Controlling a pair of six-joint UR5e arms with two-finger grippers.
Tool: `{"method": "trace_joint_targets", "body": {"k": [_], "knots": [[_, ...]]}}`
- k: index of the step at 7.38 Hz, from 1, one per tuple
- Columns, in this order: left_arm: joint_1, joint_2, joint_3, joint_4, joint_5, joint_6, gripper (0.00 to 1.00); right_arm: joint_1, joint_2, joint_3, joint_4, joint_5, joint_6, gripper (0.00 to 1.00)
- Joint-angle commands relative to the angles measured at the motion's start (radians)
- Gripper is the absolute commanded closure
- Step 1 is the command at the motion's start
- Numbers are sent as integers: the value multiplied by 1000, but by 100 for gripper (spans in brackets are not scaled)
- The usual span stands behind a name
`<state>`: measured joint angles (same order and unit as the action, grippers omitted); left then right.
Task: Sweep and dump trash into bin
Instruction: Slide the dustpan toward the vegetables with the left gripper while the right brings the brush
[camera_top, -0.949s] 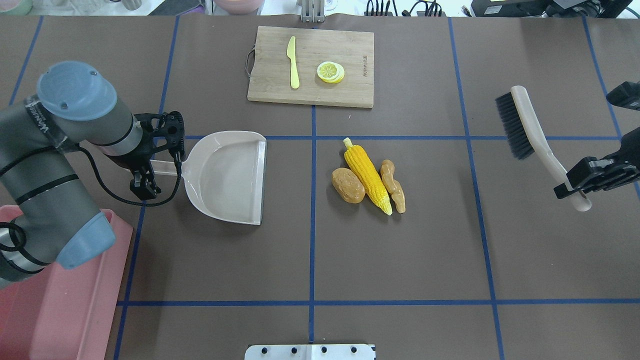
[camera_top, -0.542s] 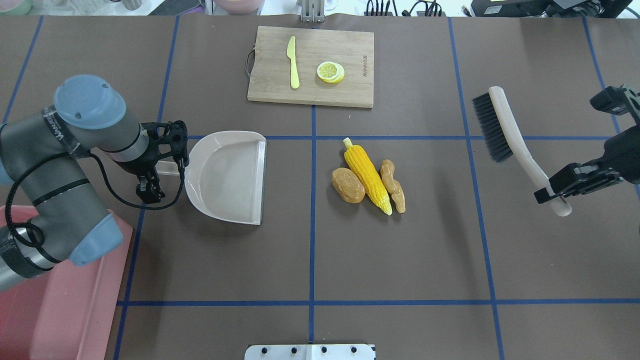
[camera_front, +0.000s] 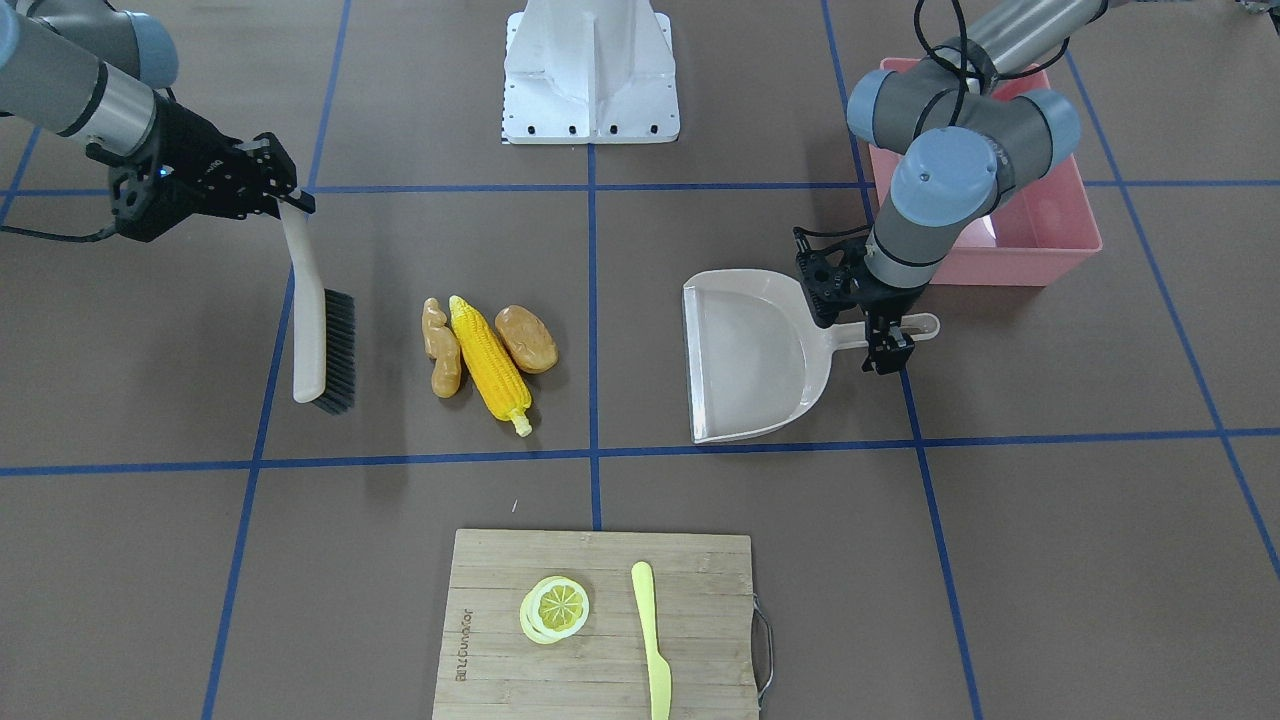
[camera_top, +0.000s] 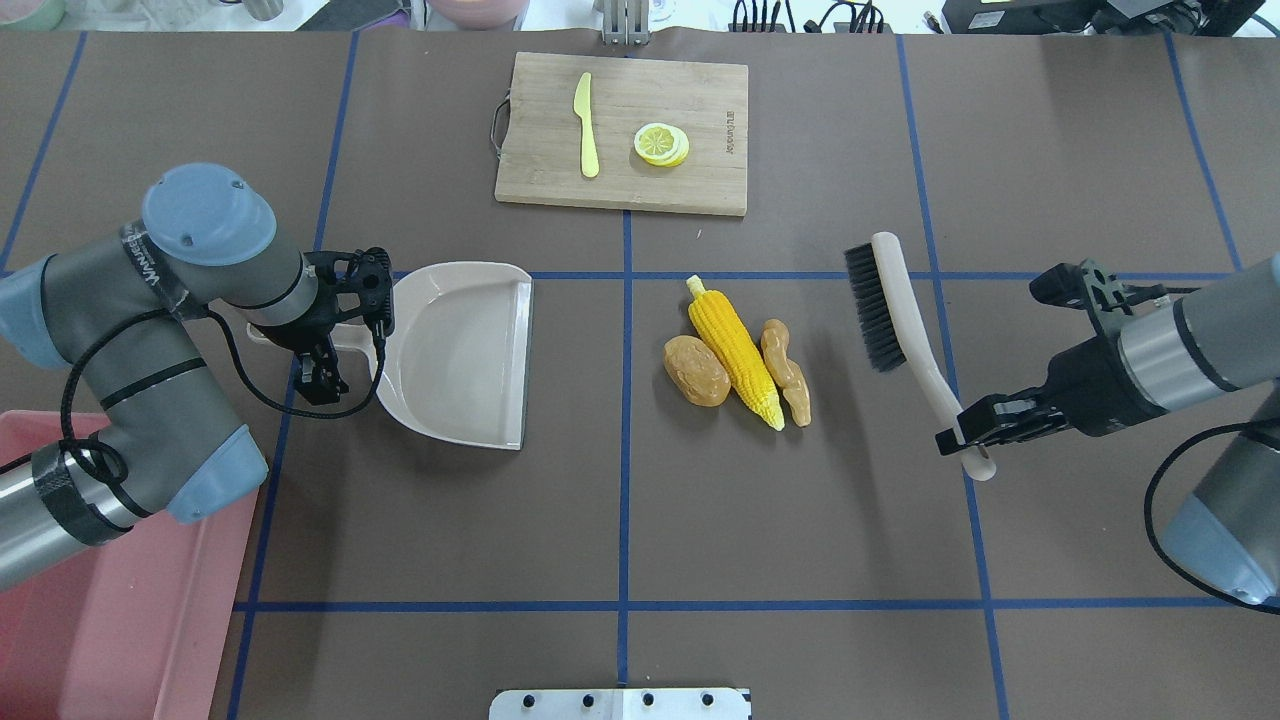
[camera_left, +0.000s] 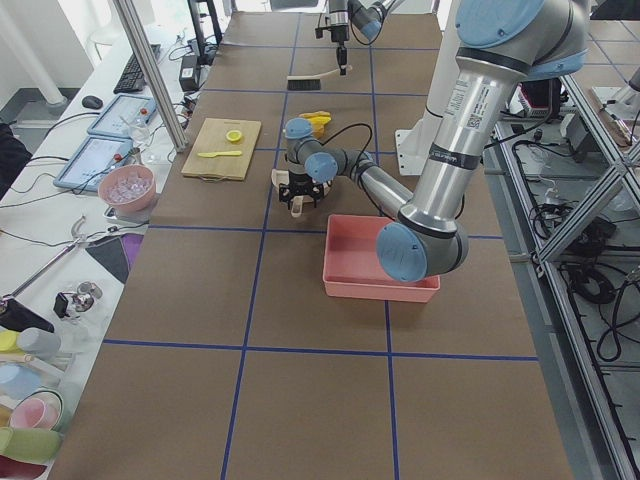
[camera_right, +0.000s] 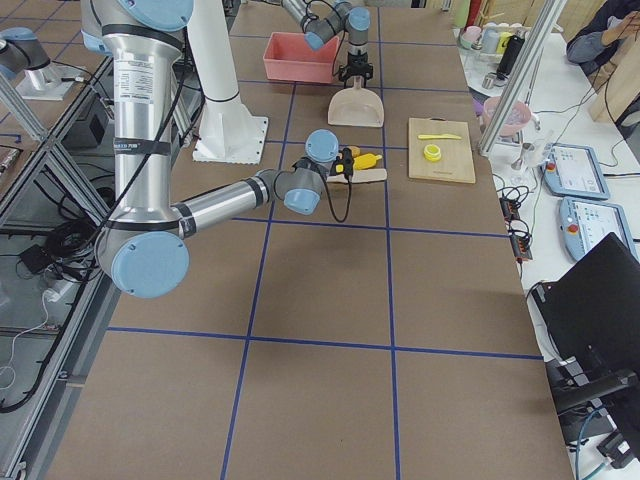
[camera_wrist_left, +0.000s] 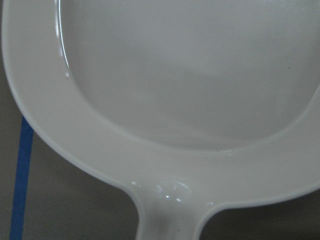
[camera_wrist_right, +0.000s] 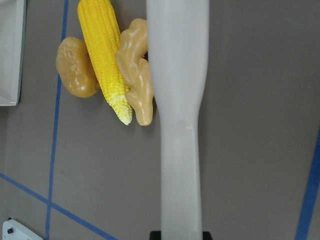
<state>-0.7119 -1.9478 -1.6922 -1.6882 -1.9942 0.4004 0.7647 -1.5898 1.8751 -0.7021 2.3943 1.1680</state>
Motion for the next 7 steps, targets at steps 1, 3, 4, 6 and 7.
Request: {"method": "trace_joint_targets", "body": {"k": [1, 3, 4, 6, 7], "knots": [[0, 7, -12, -5, -20, 0, 49, -36, 31, -112, 168, -21, 114, 100], [-1, 12, -23, -7, -48, 0, 75, -70, 33, -142, 225, -20, 150, 100], [-1, 13, -23, -5, -48, 2, 100, -76, 34, -139, 230, -20, 169, 100], [-14, 10, -50, 13, -69, 2, 100, -90, 50, -142, 230, -26, 173, 100], [-17, -2, -55, 25, -67, 2, 100, -94, 65, -143, 230, -24, 185, 100]]}}
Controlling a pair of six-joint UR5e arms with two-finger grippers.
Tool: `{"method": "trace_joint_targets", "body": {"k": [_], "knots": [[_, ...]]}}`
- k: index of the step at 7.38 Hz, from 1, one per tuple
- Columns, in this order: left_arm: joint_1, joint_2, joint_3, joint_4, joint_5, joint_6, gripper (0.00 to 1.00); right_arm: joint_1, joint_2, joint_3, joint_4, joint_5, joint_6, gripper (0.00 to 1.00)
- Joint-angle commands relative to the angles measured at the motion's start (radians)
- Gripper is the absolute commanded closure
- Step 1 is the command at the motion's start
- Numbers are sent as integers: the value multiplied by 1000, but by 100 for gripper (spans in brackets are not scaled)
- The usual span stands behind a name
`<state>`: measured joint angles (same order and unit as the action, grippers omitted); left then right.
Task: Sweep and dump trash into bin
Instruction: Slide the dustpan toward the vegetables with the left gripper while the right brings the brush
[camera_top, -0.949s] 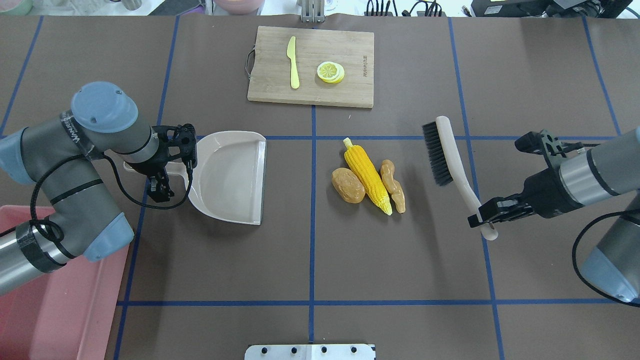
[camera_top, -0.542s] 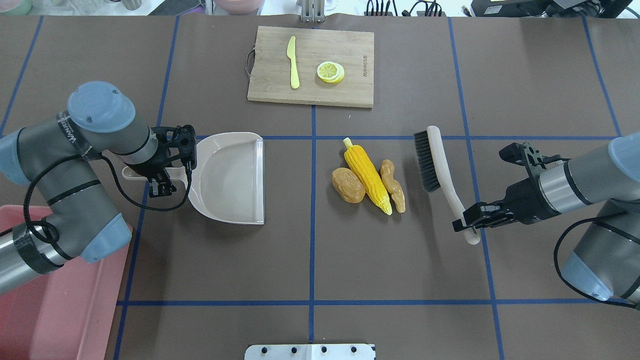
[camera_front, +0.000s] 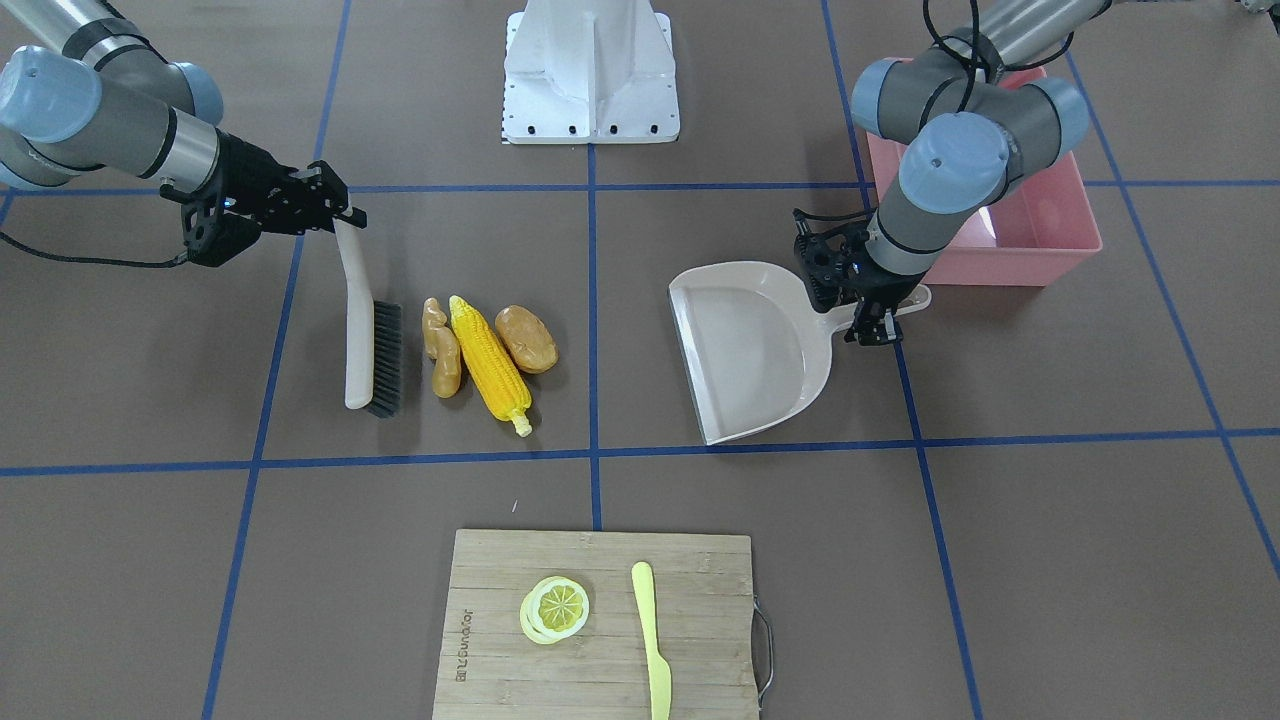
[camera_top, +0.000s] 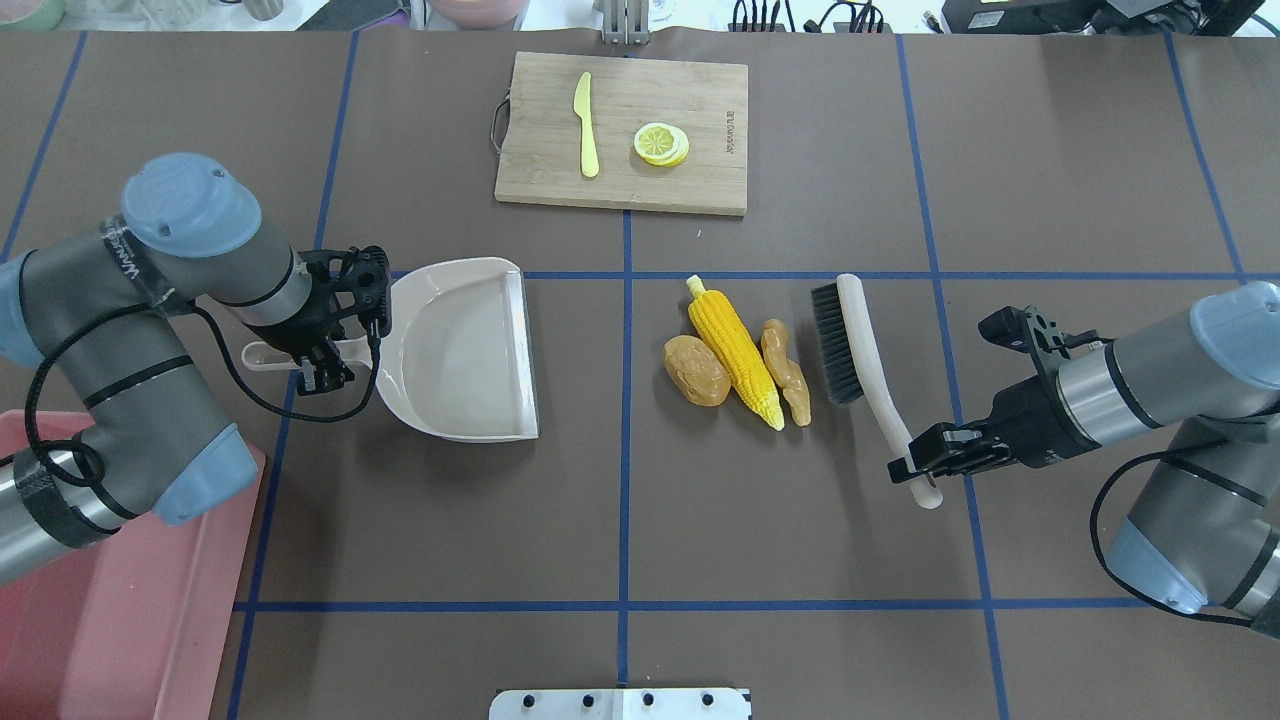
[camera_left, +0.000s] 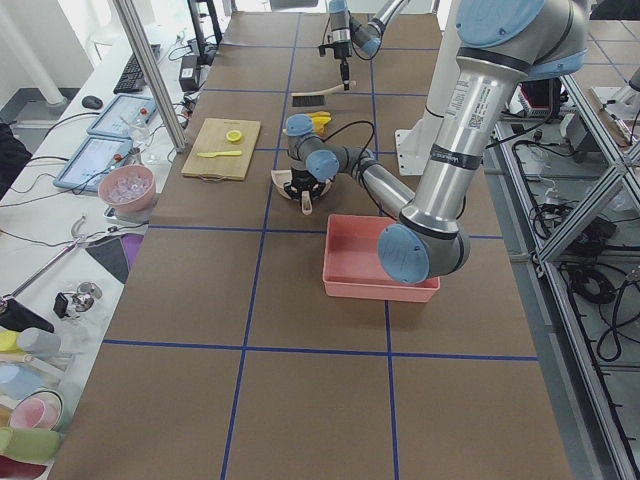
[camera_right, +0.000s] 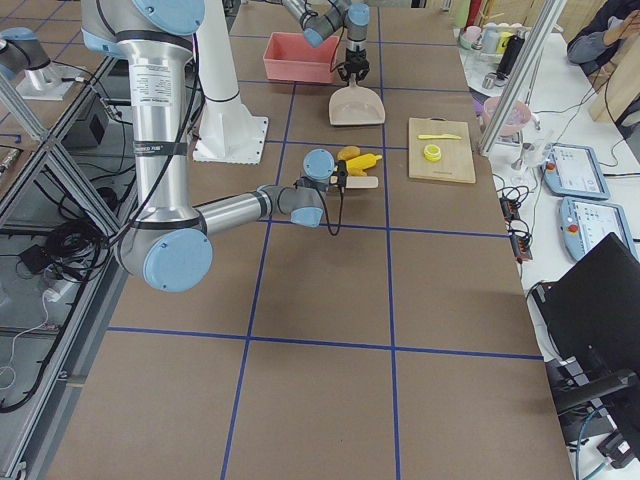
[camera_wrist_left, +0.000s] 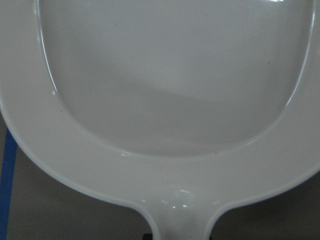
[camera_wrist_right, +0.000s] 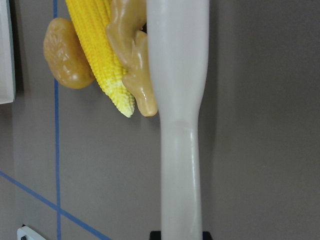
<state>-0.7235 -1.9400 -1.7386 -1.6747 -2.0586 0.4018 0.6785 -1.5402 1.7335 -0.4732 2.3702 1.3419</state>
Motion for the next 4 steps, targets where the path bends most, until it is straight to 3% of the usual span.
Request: {"method": "trace_joint_targets", "body": {"k": [1, 3, 4], "knots": [[-5, -67, -6, 76, 1, 0, 100, -8, 15, -2, 1, 0, 16, 100], [-4, -210, 37, 226, 37, 5, 100, -8, 15, 6, 2, 0, 40, 100], [-2, -259, 84, 227, 41, 5, 100, -10, 15, 9, 2, 0, 45, 100]]}}
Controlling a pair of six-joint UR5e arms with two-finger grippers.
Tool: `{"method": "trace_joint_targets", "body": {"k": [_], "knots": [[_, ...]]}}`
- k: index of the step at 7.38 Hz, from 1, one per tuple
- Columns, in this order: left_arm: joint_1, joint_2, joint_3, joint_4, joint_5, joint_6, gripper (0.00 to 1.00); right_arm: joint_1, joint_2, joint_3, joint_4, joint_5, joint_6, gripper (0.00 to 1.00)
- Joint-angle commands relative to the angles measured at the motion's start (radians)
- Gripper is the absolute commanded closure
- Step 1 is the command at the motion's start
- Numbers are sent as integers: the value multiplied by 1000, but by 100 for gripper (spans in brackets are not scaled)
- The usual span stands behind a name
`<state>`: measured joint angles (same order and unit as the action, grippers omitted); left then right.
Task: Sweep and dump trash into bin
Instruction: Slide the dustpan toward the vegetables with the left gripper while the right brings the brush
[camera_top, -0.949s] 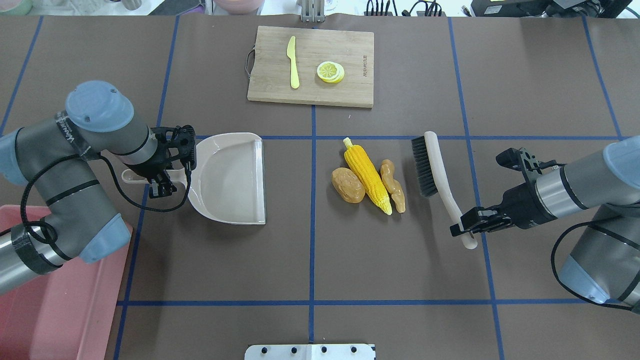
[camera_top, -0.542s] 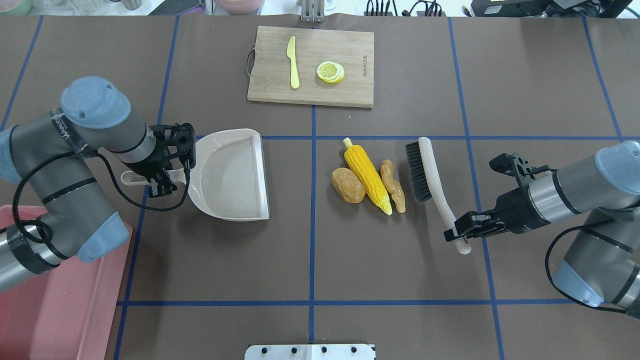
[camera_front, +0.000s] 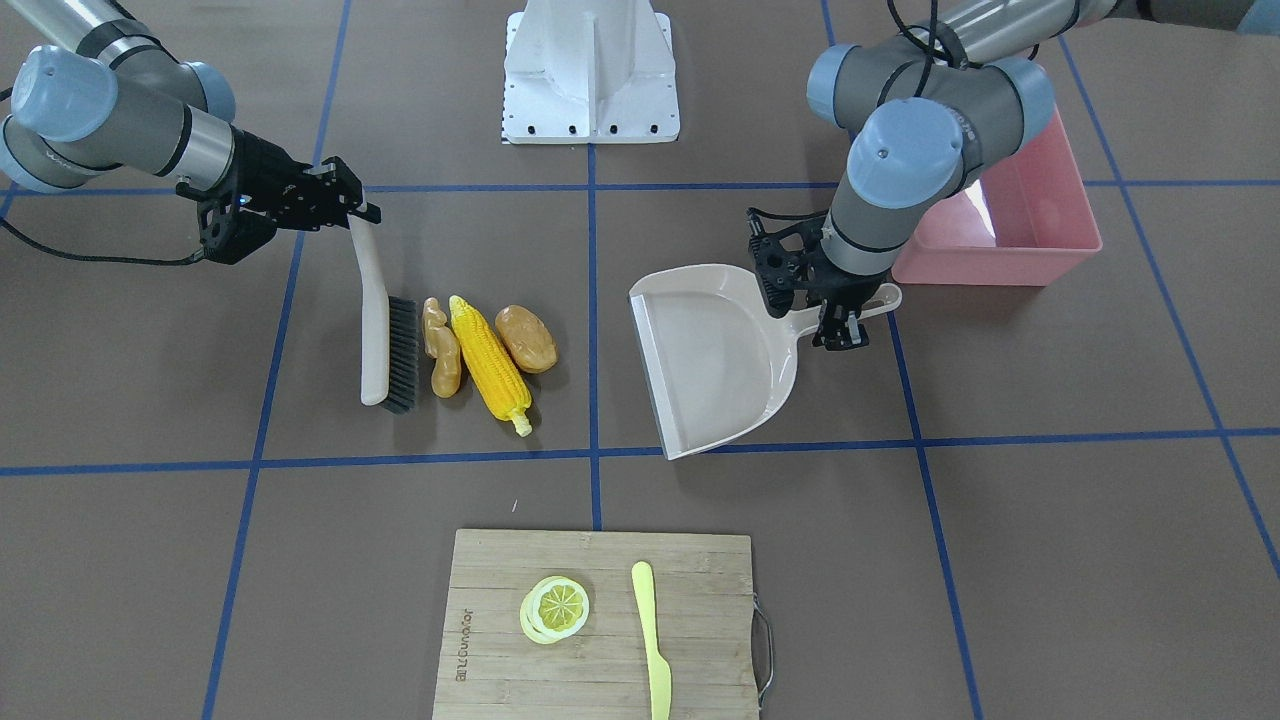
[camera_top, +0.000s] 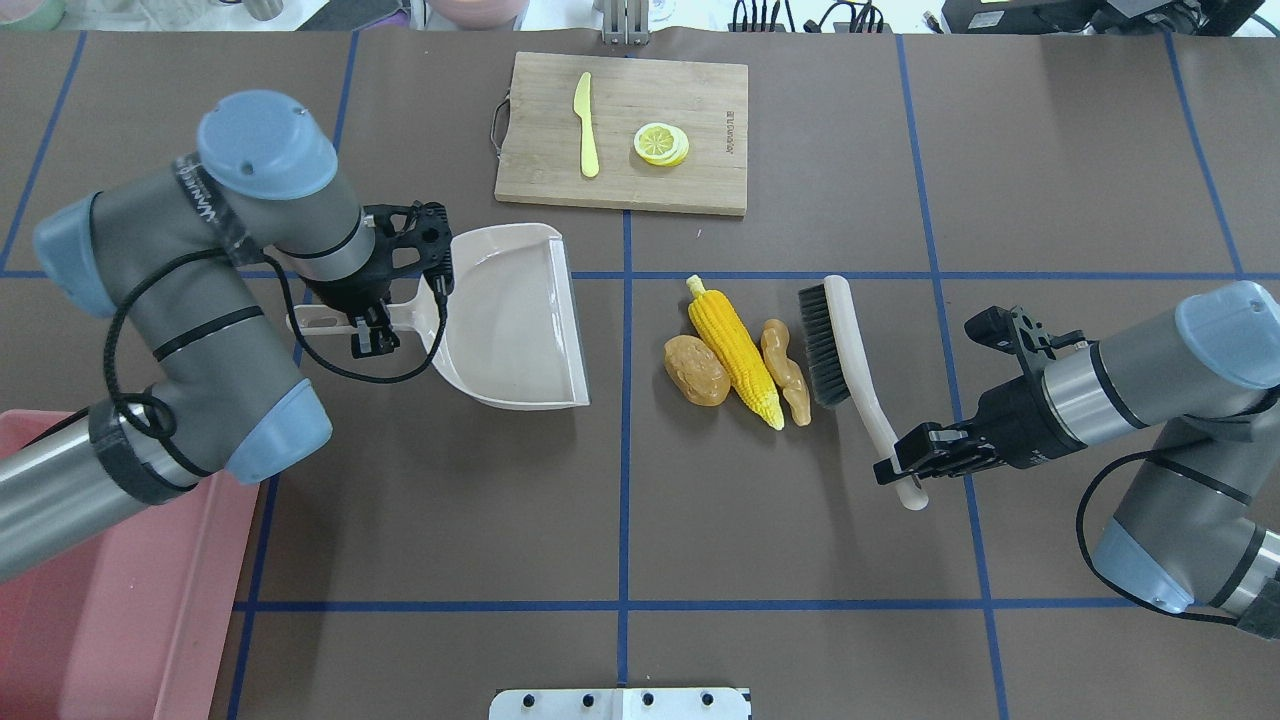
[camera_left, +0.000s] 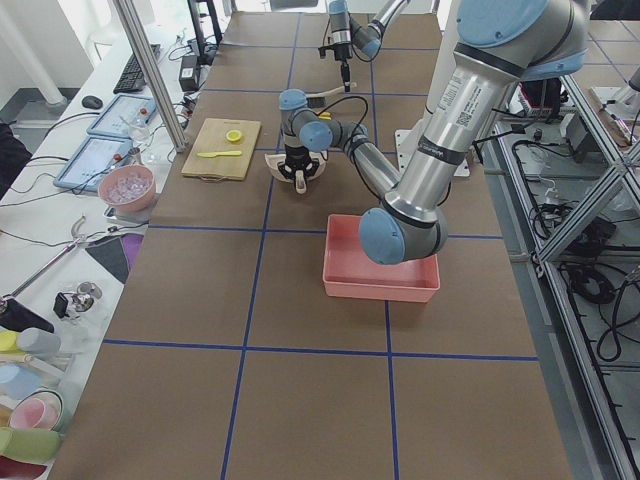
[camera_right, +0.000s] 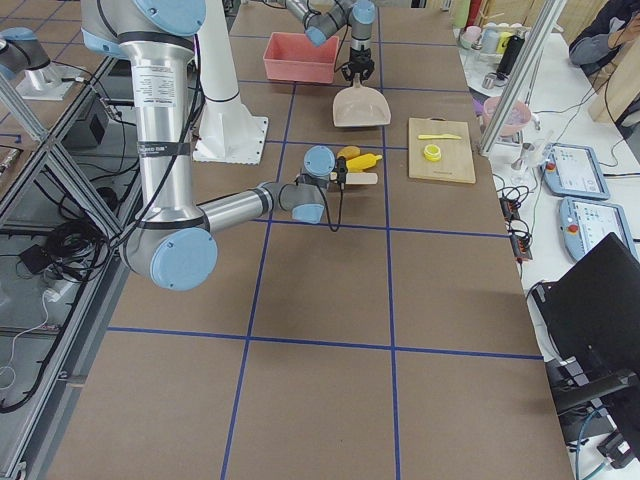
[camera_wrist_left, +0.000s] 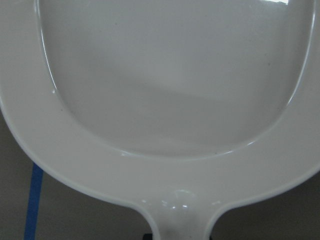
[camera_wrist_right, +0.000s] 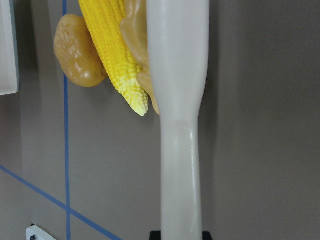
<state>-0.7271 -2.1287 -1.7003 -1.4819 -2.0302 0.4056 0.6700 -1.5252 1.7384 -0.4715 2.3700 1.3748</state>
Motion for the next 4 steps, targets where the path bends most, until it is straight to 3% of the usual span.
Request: {"method": "trace_joint_targets", "body": {"k": [1, 4], "knots": [[3, -117, 100, 40, 13, 13, 100, -4, 0, 4, 1, 0, 13, 100], [46, -157, 149, 37, 13, 29, 100, -12, 0, 6, 22, 0, 45, 100]]}}
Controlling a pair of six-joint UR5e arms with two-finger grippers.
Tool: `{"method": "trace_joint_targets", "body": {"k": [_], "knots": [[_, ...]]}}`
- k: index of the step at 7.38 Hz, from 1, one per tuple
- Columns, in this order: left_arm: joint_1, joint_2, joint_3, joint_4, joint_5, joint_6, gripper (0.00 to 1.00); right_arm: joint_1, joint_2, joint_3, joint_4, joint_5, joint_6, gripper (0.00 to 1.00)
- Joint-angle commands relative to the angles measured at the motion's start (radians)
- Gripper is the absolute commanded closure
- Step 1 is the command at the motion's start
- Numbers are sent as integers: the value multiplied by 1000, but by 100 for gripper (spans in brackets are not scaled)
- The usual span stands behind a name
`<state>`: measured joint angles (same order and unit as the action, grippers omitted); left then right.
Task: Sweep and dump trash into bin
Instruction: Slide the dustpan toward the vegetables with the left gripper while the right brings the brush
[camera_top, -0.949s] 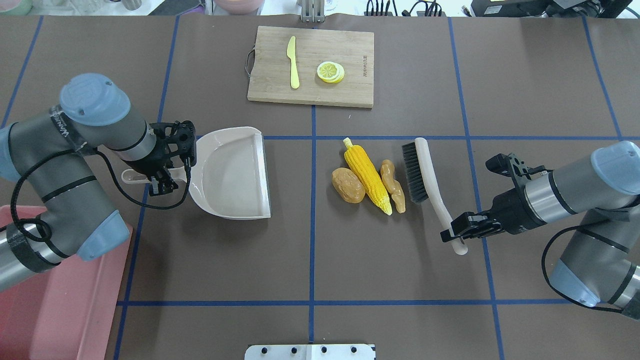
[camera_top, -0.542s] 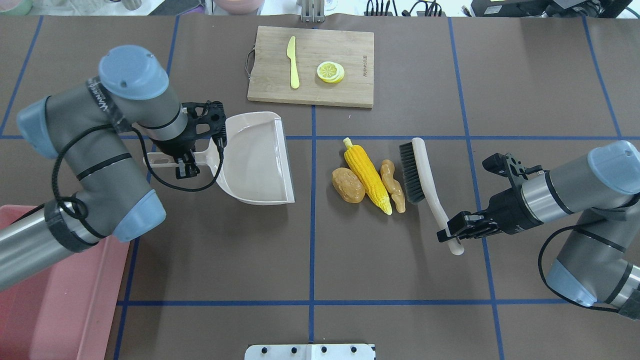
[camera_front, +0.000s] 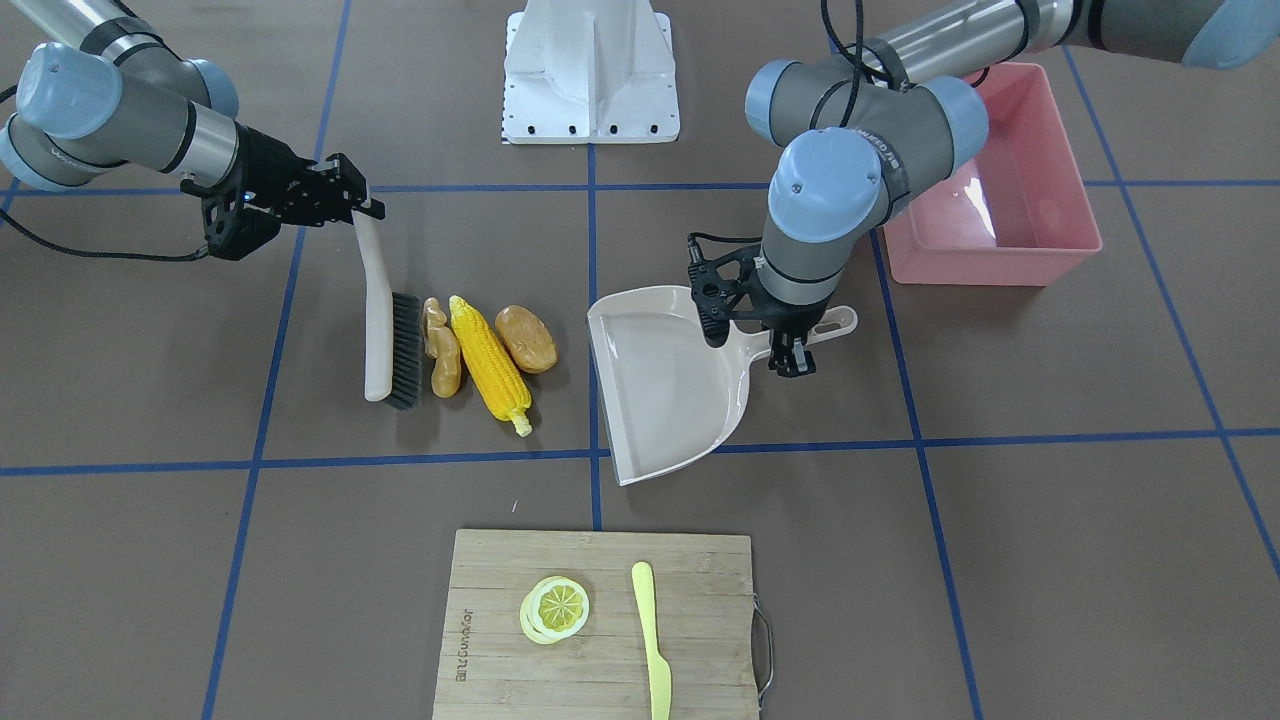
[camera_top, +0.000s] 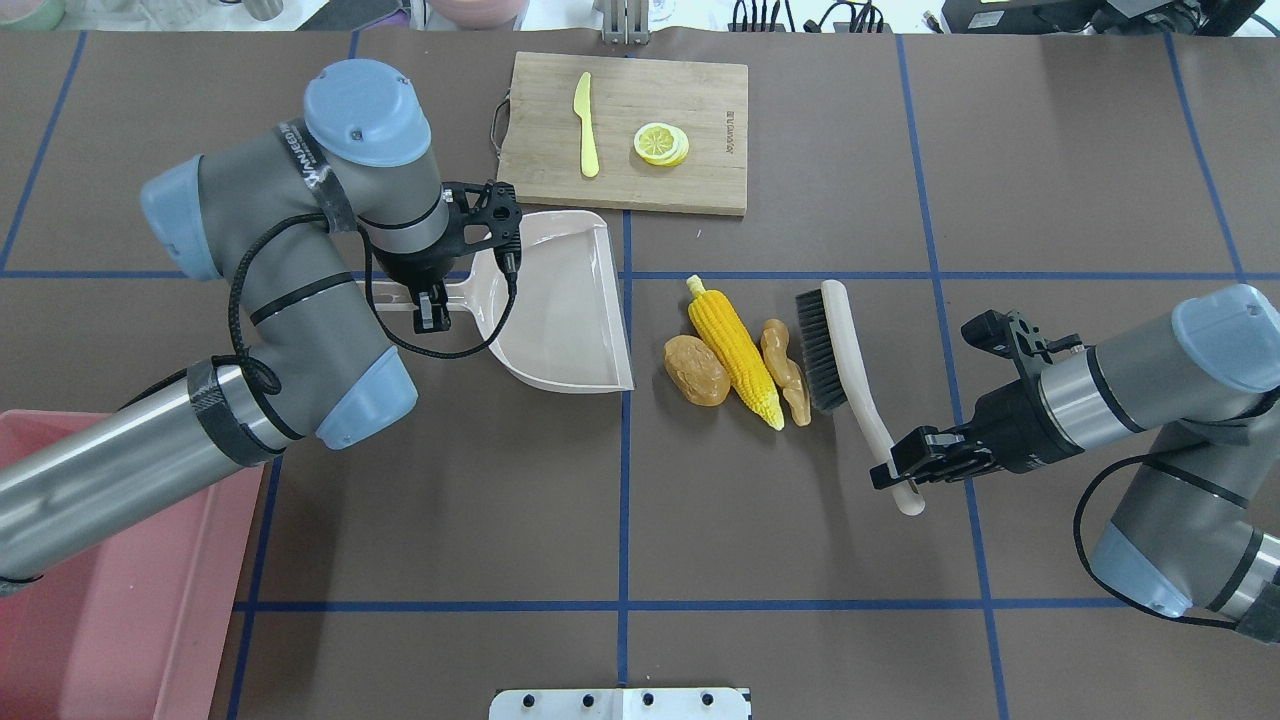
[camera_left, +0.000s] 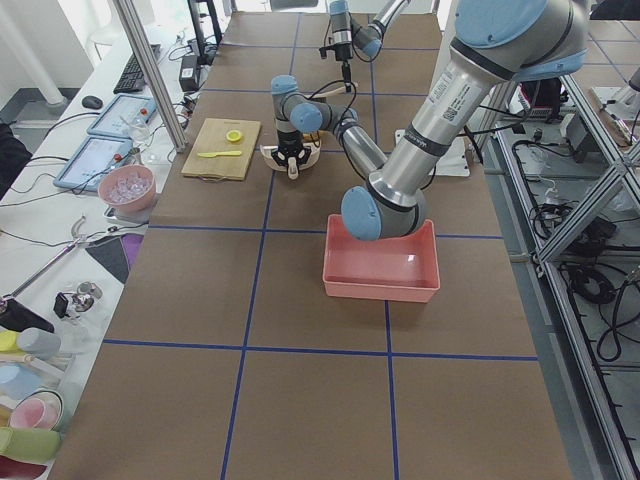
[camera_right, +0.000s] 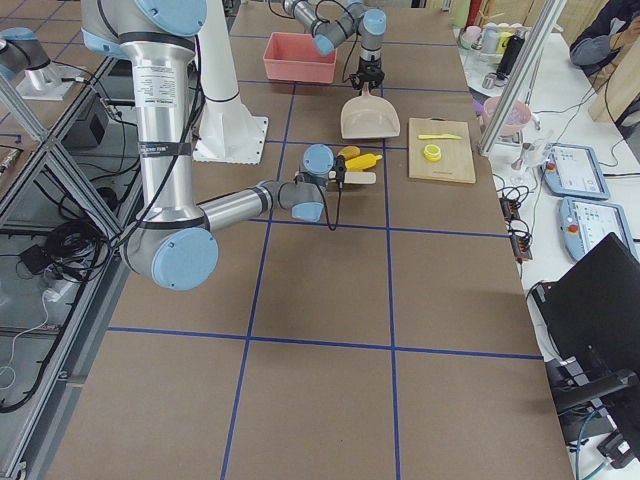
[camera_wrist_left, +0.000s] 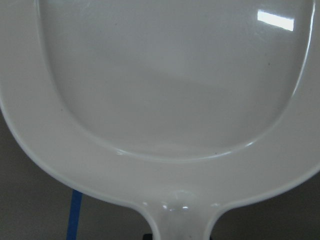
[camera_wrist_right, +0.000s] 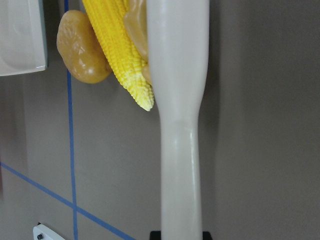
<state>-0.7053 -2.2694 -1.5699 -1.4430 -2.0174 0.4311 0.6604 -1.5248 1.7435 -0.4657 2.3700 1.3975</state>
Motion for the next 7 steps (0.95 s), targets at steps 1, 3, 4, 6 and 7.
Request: {"method": "trace_joint_targets", "body": {"k": [1, 3, 4, 6, 7], "knots": [[53, -16, 19, -8, 17, 5, 100, -17, -2, -16, 104, -2, 94, 100], [78, -25, 11, -14, 28, 3, 100, -21, -3, -25, 151, -5, 150, 100], [89, -41, 19, -14, 29, 3, 100, -21, -3, -21, 151, -9, 159, 100], [99, -42, 22, -14, 29, 5, 100, -45, 0, -21, 150, -37, 160, 100], [118, -39, 25, -14, 28, 3, 100, -73, 0, -24, 150, -67, 160, 100]]}}
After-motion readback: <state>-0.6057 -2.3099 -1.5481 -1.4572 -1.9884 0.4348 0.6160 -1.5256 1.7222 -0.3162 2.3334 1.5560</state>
